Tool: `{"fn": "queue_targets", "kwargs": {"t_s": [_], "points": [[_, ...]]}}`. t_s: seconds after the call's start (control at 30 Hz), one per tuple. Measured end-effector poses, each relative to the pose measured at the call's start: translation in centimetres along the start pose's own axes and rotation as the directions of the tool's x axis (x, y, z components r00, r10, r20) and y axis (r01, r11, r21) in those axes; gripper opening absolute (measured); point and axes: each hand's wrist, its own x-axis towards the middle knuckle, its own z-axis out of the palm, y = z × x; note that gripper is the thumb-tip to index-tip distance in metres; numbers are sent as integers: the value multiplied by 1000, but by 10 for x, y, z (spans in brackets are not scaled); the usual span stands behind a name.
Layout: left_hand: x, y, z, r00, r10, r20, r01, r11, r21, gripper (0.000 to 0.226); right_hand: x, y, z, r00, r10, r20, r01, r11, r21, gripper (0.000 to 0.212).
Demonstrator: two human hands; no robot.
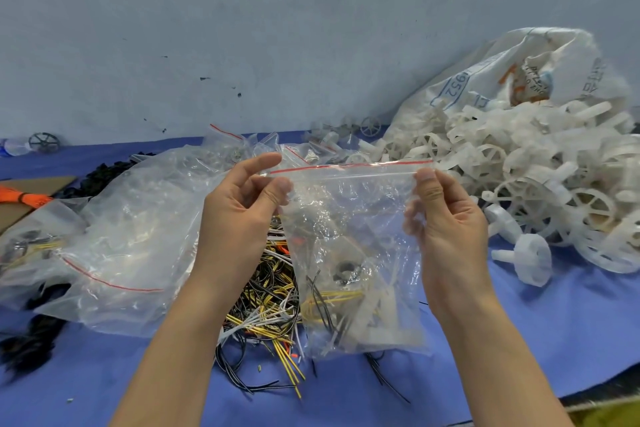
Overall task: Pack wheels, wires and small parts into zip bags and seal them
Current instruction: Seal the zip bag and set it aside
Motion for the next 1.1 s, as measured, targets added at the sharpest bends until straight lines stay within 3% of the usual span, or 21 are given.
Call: {"fn": "queue_targets", "kwargs": {"t_s": [0.23, 0.37, 0.6, 0.77, 1.1], "points": [[-1, 0, 1, 1000, -1, -8, 1, 1000, -21, 24, 0, 4, 0, 999, 35, 0, -35, 999, -12, 17], [-2, 1, 1, 1000, 3, -1, -3, 1000, -7, 23, -3, 4, -1, 998, 16, 63, -10, 996, -89, 23], [-3, 2, 1, 1000, 2, -3, -2, 1000, -14, 23, -4, 4, -3, 996, -10, 86, 17, 996, -88, 19], [-3, 3, 1, 1000, 1, -4, -1, 1000, -13, 24, -5, 5, -2, 994, -24, 103, 34, 994, -99, 29], [-3, 4, 2, 1000, 6, 4, -6, 1000, -6, 24, -4, 5, -1, 995, -48, 89, 56, 994, -91, 23]]}}
